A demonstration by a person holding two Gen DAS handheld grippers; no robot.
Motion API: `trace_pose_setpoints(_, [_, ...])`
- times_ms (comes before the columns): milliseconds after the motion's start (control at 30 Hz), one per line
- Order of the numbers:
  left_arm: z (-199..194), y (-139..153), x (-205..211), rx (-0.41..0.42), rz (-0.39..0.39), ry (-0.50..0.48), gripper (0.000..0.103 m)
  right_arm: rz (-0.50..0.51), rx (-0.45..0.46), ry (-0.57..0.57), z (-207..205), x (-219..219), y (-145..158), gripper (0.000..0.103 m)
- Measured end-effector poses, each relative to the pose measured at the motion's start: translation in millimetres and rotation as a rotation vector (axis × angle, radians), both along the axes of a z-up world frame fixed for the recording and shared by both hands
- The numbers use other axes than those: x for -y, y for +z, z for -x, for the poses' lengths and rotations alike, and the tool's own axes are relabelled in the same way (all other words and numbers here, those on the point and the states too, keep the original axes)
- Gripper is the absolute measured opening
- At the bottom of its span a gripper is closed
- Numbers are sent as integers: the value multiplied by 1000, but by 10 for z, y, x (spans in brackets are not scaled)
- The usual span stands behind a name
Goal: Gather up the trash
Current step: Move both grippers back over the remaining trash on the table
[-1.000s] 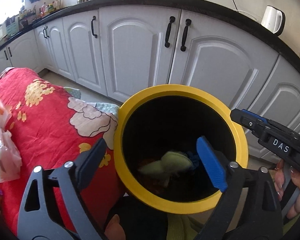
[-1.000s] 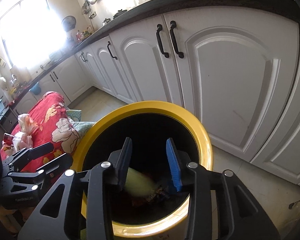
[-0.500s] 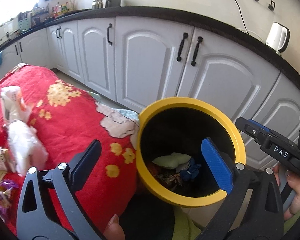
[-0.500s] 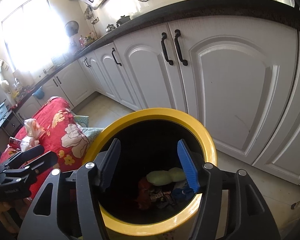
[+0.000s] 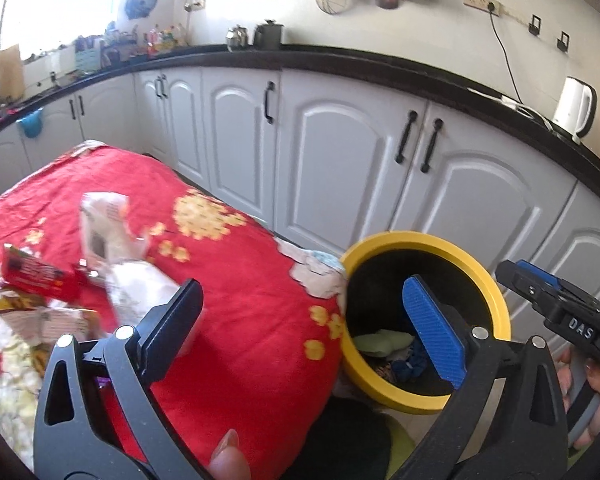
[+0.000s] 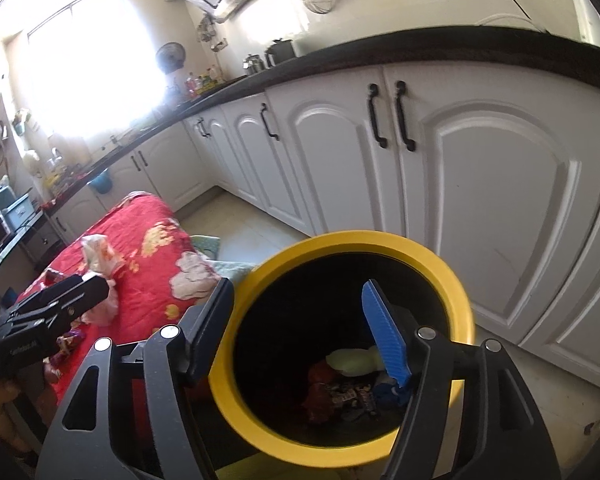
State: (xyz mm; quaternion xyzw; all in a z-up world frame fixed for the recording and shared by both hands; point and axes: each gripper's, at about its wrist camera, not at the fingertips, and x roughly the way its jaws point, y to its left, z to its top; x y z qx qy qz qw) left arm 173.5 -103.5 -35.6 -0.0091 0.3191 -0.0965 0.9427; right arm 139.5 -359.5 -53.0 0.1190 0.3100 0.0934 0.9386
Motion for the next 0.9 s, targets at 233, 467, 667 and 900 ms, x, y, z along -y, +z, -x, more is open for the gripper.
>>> trace_pose_setpoints(233, [63,138,-346,37,12,66,92,5,20,61,30,-299,119,68])
trace_pose_setpoints(467, [102,232,-648,59,30,128,92,17,28,121,44,-591,183,68])
trace_pose_setpoints(667, [158,298,-854,76,37,167,92,27,40,178,46,-850,240,69])
trace_pose_setpoints(900, [213,346,-1044,90,40,201,92,36,56,236,57,-1152,298,70])
